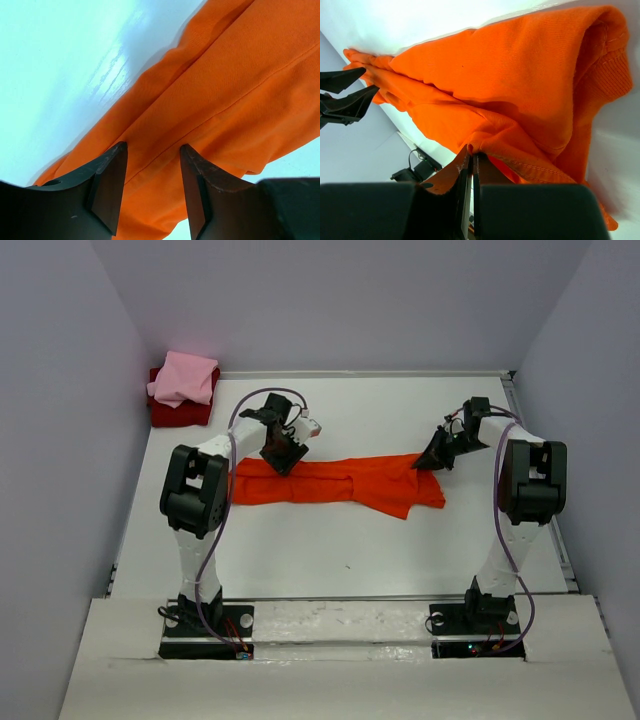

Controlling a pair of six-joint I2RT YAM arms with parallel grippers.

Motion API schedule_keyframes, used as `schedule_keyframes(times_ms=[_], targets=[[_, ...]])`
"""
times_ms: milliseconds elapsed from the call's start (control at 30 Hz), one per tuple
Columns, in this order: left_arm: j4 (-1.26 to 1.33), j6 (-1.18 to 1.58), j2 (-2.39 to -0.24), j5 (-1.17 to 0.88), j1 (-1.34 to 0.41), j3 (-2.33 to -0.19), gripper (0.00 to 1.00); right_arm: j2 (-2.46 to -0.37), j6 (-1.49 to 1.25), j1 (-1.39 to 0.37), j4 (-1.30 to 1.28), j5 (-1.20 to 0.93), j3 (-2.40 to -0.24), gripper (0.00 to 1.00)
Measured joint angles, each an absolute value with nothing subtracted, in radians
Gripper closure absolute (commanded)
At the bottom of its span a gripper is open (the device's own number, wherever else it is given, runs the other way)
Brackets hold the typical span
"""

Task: Fold and stack the t-shirts
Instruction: Fold the other side of the tshirt into a rectangle

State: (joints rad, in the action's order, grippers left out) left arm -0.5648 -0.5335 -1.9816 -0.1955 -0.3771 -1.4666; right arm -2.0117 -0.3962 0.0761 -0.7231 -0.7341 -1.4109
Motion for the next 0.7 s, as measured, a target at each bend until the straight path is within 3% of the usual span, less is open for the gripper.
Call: schedule_keyframes(times_ms=[100,267,700], targets=[[-0.565,-0.533,-1.982,-0.199,-0.373,-1.467,0.45,-2.012,-0.396,0.076,-0.723,-0.734,-1.411,0.96],[-0.565,-0.53,-1.982,-0.207,-0.371,-1.467,0.59,-2.012,-0.396,0.076,-0.724,-0.735,-1.411,0.96],[-0.567,-0.517,-1.982,-0.21,-0.364,-1.472,0.74,-2.012,-0.396,0.076,-0.725,-0.735,-1.411,0.96]])
